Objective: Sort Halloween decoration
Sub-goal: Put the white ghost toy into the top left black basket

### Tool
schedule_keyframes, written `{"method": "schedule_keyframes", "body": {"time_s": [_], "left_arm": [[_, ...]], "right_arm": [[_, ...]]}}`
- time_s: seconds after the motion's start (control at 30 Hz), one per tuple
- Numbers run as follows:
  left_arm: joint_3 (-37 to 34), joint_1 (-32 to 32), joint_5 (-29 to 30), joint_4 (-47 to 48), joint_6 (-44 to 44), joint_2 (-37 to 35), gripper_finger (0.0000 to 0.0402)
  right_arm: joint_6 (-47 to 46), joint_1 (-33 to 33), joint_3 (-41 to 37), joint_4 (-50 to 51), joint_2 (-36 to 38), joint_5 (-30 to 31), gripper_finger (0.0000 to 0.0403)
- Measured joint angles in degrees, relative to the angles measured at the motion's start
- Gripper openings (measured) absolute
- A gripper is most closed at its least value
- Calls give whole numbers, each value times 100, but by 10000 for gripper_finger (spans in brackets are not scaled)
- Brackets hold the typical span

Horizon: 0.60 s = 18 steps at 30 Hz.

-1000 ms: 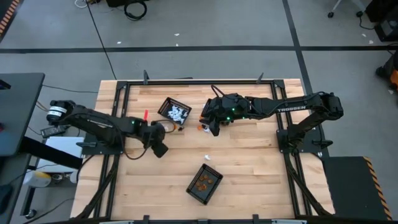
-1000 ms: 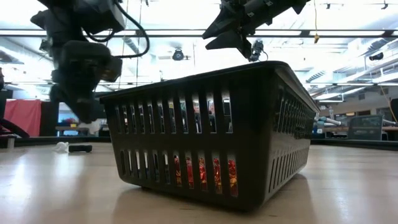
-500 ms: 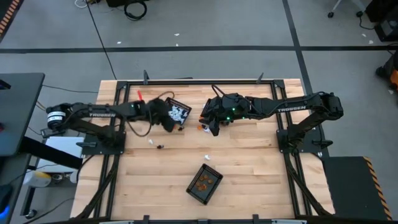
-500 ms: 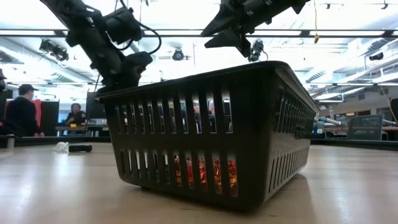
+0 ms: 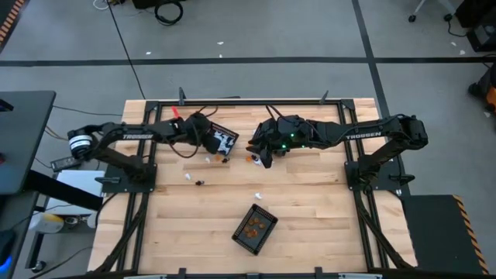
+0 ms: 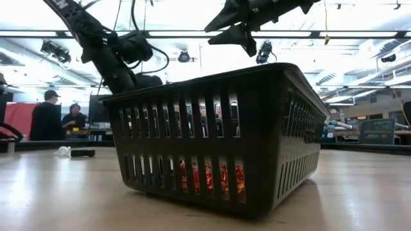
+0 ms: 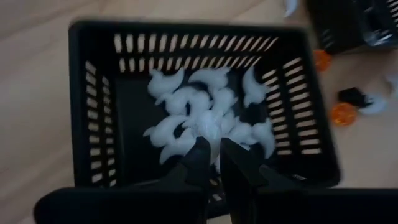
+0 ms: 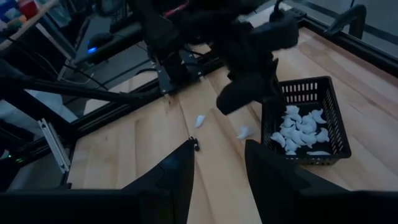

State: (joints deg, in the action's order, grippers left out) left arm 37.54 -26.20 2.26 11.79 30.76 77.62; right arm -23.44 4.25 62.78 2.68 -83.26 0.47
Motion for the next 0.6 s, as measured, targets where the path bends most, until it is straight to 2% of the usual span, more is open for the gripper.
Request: {"method": "schedule_keyframes", "body": {"time_s": [0.2, 0.47, 0.6], "left_arm": [[0, 2, 117, -13, 98, 319, 40], [0, 5, 153, -104, -27, 348, 42], [0, 4, 149, -133, -59, 348, 61]], "right_arm": [[-66, 0, 0, -11, 0, 2, 147], [-225, 0, 0, 7, 0, 4, 147], [-238, 0, 0, 17, 0, 112, 147]]}}
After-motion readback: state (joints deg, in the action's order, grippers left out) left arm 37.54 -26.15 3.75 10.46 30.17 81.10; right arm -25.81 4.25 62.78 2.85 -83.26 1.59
